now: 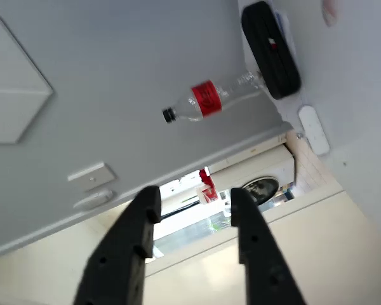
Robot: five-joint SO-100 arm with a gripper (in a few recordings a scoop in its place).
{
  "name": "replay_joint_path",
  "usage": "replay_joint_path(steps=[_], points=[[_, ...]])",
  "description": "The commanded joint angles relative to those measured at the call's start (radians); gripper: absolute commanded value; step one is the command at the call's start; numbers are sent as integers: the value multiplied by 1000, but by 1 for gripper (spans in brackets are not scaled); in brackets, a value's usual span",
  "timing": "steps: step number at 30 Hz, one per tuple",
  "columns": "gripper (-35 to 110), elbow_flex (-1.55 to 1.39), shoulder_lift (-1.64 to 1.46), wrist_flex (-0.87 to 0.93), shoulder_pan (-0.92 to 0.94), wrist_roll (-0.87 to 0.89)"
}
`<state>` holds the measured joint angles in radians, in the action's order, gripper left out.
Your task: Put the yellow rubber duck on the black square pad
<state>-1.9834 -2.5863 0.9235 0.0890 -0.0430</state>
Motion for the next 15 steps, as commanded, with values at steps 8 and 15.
replay_joint_path(steps=[8,15], points=[[13,334,249,172,31,-20],[13,480,397,347,63,-21]])
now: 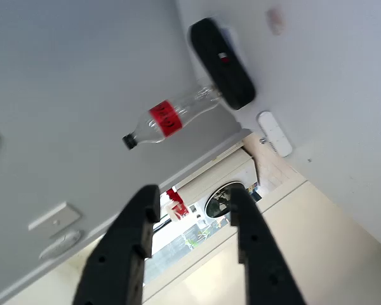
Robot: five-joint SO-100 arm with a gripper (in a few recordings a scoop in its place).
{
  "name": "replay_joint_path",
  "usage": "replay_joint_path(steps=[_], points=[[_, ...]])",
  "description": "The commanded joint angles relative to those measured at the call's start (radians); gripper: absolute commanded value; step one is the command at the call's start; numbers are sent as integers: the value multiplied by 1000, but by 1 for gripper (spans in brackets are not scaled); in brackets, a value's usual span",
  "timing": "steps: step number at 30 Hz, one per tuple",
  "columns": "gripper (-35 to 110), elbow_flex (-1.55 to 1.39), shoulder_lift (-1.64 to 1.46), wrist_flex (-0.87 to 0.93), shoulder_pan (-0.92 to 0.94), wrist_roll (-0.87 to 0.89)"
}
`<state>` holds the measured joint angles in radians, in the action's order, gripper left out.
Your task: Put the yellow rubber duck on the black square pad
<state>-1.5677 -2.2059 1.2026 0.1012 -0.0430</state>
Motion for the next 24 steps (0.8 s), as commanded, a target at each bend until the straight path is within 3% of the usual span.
replay_joint_path(steps=[1,15,24], points=[[13,71,25,87,81,-20],[13,57,28,107,580,-130],[13,54,28,109,716,-140]])
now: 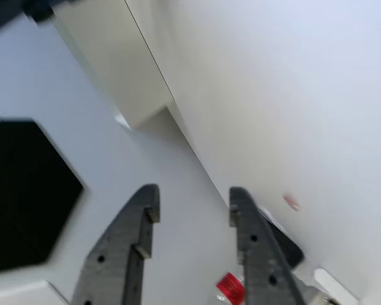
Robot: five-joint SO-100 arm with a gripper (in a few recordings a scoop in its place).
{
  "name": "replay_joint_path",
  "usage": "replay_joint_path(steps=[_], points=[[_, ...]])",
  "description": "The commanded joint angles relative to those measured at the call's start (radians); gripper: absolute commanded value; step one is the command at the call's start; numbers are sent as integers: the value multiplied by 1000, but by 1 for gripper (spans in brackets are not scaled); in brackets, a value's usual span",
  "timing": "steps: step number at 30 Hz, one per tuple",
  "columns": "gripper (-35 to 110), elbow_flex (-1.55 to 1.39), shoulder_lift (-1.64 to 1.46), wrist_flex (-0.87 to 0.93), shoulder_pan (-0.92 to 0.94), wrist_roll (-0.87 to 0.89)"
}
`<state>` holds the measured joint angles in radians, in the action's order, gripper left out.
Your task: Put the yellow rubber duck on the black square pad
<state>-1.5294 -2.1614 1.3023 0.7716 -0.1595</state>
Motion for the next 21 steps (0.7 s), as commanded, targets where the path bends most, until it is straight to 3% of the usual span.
replay_joint_path(steps=[1,9,15,21], points=[[13,15,-17,9,54,-25],[13,15,-17,9,140,-29],[13,14,-17,9,235,-172],[13,-57,-14,6,290,-196]])
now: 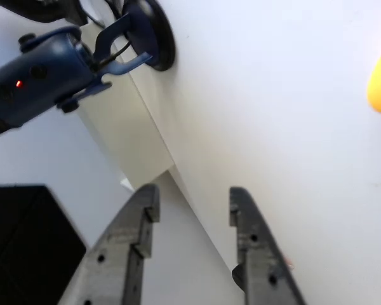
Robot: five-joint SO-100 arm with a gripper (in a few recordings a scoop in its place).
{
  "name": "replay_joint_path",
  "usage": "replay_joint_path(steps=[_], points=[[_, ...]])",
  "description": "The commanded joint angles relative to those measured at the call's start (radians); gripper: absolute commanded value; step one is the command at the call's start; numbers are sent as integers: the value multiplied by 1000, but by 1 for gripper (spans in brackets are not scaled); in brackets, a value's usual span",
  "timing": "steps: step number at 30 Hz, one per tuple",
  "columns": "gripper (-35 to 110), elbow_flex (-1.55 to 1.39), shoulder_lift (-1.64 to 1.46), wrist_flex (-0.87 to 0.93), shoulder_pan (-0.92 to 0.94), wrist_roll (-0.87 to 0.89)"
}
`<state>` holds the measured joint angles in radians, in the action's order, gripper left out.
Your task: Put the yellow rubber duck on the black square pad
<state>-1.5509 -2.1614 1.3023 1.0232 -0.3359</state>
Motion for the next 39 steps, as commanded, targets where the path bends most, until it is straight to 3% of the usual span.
replay_joint_path(steps=[1,12,17,39], points=[[13,-67,-14,0,38,-20],[13,-325,-25,8,17,-54],[13,-333,-29,11,-55,-144],[14,-333,-121,9,-186,-147]])
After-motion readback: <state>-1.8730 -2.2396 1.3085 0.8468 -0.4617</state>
